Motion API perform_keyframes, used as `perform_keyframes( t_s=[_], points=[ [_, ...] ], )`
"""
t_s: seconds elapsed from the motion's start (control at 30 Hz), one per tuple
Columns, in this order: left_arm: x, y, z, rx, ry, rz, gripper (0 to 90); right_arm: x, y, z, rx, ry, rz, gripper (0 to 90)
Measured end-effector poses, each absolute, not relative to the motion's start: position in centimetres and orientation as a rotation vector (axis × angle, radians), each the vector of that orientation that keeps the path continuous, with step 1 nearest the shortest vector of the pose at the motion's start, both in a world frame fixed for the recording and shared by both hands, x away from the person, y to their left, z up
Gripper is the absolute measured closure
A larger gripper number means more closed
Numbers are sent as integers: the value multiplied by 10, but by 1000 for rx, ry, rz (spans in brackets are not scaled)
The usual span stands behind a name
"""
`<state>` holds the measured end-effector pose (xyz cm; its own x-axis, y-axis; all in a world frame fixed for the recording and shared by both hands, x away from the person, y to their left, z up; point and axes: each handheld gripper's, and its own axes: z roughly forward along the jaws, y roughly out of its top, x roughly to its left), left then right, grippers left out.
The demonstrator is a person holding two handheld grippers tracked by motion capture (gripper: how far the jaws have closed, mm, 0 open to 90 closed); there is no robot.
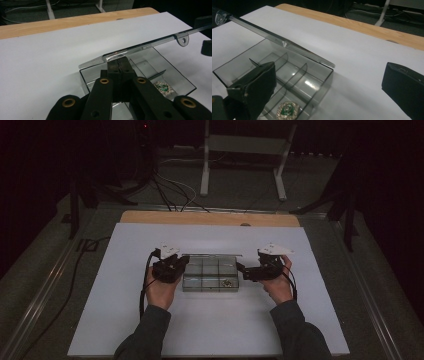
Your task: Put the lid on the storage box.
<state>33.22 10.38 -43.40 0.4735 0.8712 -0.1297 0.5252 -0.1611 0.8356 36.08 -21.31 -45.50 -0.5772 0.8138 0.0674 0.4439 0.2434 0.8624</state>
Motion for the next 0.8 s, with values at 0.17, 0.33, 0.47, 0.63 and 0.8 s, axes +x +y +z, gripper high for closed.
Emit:
perform_keyframes(
  t_s=[0.17,0.33,0.47,0.63,0.8],
  points=[
    [331,104,-436,1832,1175,484,900,355,-220,-452,1157,2118,1275,0],
    [329,103,-437,1838,1172,481,900,351,-227,-452,1160,2104,1285,0],
    [327,103,-438,1837,1171,479,900,347,-231,-452,1173,2082,1295,0],
    [325,102,-441,1849,1163,477,900,342,-235,-452,1182,2056,1321,0],
    [322,102,-444,1856,1154,474,900,336,-240,-453,1189,2032,1319,0]
  ],
)
